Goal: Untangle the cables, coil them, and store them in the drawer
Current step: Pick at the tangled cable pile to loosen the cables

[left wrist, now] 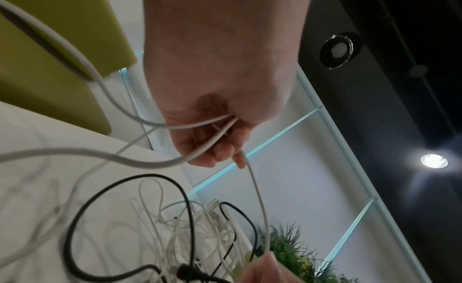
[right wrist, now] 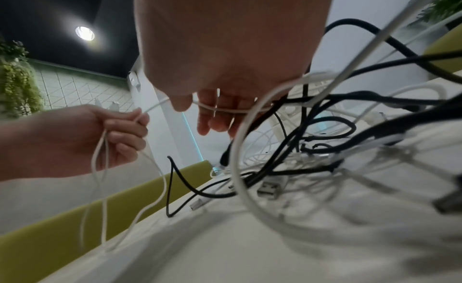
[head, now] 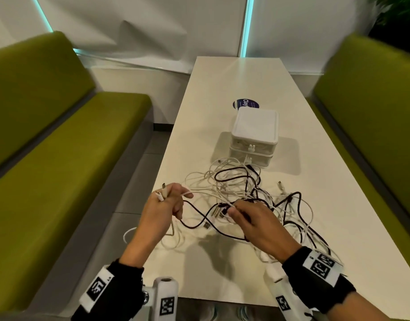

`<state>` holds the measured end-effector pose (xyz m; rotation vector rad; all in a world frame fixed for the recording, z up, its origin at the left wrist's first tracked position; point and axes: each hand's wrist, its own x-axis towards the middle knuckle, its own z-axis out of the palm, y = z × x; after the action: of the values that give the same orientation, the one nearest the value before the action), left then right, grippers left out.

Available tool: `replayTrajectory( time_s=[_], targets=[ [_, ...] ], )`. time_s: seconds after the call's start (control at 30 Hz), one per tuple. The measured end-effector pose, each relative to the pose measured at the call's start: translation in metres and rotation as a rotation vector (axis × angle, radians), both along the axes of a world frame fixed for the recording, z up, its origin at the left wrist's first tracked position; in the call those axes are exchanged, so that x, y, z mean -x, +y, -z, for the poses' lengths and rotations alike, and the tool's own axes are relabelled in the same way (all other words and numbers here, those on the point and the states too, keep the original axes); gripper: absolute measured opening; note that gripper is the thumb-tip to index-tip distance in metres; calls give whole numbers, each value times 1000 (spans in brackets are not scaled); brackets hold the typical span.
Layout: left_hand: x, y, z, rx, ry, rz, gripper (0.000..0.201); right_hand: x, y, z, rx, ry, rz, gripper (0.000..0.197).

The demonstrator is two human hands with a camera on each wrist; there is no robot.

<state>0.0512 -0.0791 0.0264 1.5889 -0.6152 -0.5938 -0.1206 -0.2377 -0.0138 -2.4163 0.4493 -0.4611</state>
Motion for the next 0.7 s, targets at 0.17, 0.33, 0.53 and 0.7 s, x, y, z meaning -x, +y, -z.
replayTrajectory(
  time_s=[0.17,0.33,0.53,0.7],
  targets=[
    [12,0,5,19,-98,-31,29,-1,1,4,2,114,31,37],
    [43,-7,2,7,-321,232,31,-3,6,4,27,130,3,31],
    [42,-16,17,-503,-785,313,21,5,13,2,162,108,-82,50],
    [35,-6,4,-311,-585,319,34,4,12,3,122,121,-43,58]
  ],
)
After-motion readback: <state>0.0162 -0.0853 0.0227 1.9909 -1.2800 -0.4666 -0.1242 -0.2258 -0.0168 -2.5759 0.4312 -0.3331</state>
